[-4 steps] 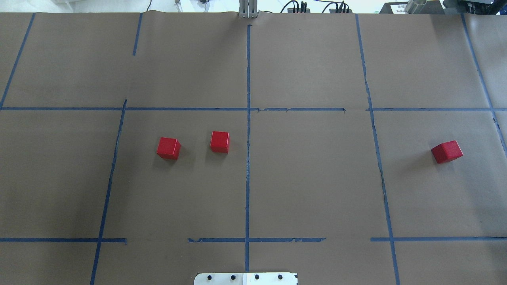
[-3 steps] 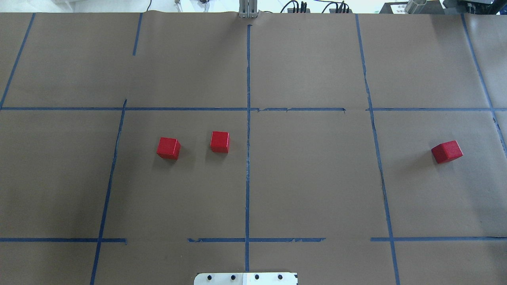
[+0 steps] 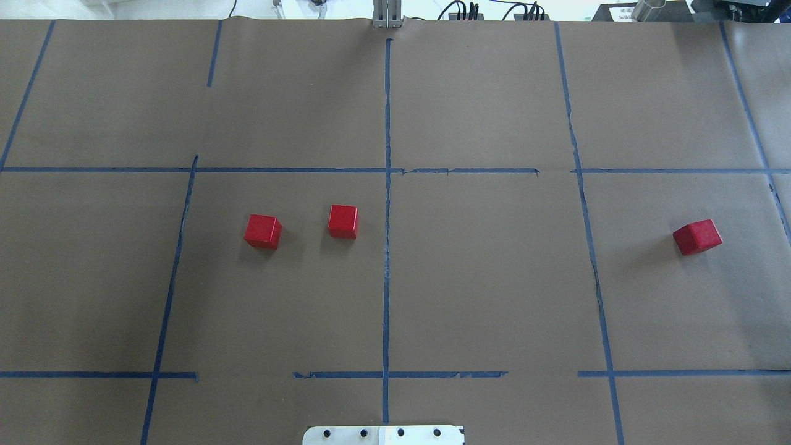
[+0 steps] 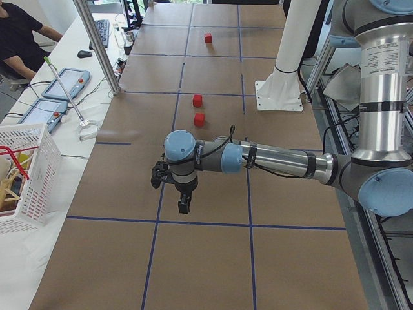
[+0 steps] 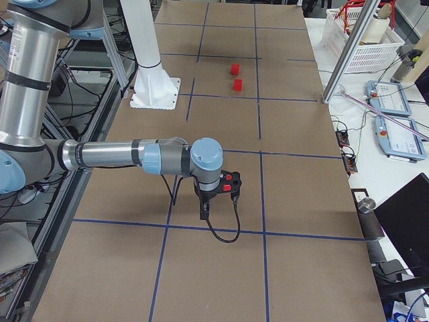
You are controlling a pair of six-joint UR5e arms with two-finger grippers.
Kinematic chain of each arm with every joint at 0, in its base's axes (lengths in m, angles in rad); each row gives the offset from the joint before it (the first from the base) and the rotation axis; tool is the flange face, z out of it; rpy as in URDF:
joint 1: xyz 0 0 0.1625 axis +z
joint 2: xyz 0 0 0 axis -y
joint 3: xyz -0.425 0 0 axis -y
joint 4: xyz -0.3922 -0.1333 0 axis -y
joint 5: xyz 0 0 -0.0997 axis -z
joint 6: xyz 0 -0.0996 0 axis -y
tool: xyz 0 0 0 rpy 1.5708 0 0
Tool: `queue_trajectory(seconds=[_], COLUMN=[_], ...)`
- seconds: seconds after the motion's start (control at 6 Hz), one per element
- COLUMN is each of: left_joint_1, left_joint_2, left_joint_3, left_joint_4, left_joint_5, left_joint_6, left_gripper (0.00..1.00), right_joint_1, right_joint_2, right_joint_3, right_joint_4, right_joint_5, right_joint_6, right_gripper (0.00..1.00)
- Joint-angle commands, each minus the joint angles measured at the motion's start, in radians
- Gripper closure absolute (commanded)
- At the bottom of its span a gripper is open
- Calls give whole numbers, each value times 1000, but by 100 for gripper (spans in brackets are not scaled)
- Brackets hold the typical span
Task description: Form red blocks into L shape at center
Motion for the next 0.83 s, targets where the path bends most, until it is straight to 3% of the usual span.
queue_trajectory(seconds=[0.0,0.67], left_joint_1=[0,0], left_joint_2=[7,7], left_joint_3=[-2,-6], left_joint_4=[-5,-7], left_joint_5=[-5,-7], left_joint_6=[0,0], left_gripper=[0,0], right_joint_1=[-11,-179], right_joint_2=[-3,-1], right_joint_3=[-1,0], right_joint_4=[88,239], right_joint_5=[26,23], right_joint_6=[9,67], right_gripper=[0,0])
